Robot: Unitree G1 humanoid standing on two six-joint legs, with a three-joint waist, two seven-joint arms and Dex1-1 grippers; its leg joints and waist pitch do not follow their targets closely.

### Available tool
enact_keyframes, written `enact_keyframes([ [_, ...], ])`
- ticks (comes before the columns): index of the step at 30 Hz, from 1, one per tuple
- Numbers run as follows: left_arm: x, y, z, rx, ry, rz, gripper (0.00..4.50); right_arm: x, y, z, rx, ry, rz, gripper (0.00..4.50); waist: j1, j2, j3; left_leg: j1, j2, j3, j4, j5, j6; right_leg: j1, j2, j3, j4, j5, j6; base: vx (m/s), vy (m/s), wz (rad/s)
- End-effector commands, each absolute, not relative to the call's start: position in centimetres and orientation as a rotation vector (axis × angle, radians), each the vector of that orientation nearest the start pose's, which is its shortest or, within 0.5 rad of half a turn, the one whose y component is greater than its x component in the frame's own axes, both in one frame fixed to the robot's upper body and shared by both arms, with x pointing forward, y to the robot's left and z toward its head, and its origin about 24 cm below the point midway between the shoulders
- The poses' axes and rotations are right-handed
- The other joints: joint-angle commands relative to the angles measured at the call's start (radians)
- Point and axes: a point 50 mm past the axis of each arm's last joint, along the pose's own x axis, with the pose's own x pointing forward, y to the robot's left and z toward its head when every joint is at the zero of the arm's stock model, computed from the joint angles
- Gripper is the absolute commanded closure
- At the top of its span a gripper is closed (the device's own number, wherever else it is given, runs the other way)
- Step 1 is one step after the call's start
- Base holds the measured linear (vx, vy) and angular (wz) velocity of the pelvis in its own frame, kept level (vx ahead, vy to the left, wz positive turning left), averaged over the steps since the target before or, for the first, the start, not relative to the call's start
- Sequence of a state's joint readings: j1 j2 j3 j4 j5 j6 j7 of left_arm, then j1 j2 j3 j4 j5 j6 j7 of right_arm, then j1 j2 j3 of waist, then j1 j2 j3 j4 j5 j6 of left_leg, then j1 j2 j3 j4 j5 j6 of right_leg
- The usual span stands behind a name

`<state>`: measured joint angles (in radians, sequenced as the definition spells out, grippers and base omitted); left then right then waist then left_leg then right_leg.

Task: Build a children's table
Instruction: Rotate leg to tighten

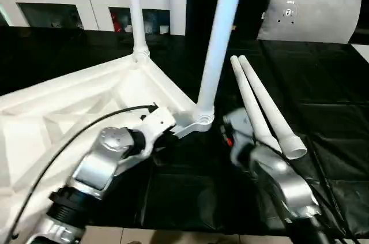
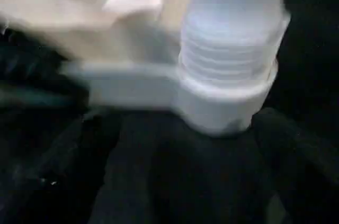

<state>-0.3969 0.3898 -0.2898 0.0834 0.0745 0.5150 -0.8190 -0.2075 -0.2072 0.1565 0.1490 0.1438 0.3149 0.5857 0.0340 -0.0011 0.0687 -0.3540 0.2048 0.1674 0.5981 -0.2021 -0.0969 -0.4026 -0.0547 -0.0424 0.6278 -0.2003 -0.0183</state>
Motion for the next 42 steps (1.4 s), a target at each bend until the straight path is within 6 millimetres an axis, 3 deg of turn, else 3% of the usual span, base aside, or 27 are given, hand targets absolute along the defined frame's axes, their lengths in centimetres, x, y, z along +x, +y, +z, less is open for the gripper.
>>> enact_keyframes([
  [1,29.9,12.5,8.2,0.501,0.36,-0.983,4.5,27.6,-12.2,4.2,-0.046,0.254,0.784,0.09,0.002,0.014,-0.071,-0.002,0.014,-0.002,-0.066,-0.163,0.021,0.059,-0.06,0.044,-0.081,-0.118,-0.21,0.0,0.0,0.0],
  [7,29.3,13.6,7.6,0.557,0.385,-1.114,4.5,27.7,-14.1,5.7,-0.123,0.213,0.87,0.09,0.005,0.012,-0.072,-0.001,0.016,-0.001,-0.064,-0.146,0.035,0.058,-0.06,0.044,-0.077,-0.104,-0.215,0.0,0.0,0.0],
  [8,29.1,13.9,7.5,0.578,0.389,-1.155,4.5,27.9,-14.4,6.0,-0.149,0.21,0.887,0.09,0.005,0.004,-0.072,-0.001,0.015,0.001,-0.063,-0.145,0.039,0.058,-0.06,0.044,-0.078,-0.105,-0.217,0.0,0.0,0.0],
  [12,29.0,14.4,7.5,0.599,0.402,-1.199,4.5,28.3,-14.8,6.3,-0.175,0.21,0.904,0.09,0.01,0.01,-0.072,0.001,0.017,0.001,-0.064,-0.137,0.036,0.057,-0.062,0.045,-0.074,-0.103,-0.222,0.0,0.0,0.0],
  [14,28.8,14.5,7.5,0.605,0.405,-1.224,4.5,28.5,-14.8,6.3,-0.189,0.21,0.906,0.09,0.011,0.009,-0.073,0.001,0.017,0.001,-0.063,-0.132,0.034,0.057,-0.062,0.045,-0.073,-0.093,-0.225,0.0,0.0,0.0],
  [15,28.7,14.6,7.5,0.606,0.404,-1.244,4.5,28.6,-14.8,6.4,-0.193,0.21,0.908,0.09,0.012,0.0,-0.074,-0.001,0.016,0.002,-0.063,-0.127,0.036,0.059,-0.063,0.045,-0.071,-0.097,-0.224,0.0,0.0,0.0],
  [24,28.1,15.2,7.4,0.646,0.409,-1.376,4.5,28.5,-14.6,6.8,-0.231,0.197,1.009,0.09,0.015,0.006,-0.073,0.002,0.018,0.002,-0.063,-0.134,0.034,0.056,-0.063,0.045,-0.072,-0.113,-0.218,0.0,0.0,0.0],
  [33,28.1,15.8,7.8,0.66,0.421,-1.474,4.5,27.8,-15.7,7.6,-0.273,0.217,1.164,0.09,0.026,0.0,-0.076,0.001,0.018,0.004,-0.061,-0.122,0.045,0.059,-0.065,0.045,-0.068,-0.097,-0.224,0.0,0.0,0.0],
  [42,27.9,15.5,7.8,0.655,0.413,-1.521,4.5,27.6,-14.4,7.4,-0.245,0.226,1.251,0.09,0.025,0.001,-0.077,0.002,0.02,0.003,-0.06,-0.116,0.048,0.058,-0.066,0.044,-0.066,-0.095,-0.234,0.0,0.0,0.0],
])
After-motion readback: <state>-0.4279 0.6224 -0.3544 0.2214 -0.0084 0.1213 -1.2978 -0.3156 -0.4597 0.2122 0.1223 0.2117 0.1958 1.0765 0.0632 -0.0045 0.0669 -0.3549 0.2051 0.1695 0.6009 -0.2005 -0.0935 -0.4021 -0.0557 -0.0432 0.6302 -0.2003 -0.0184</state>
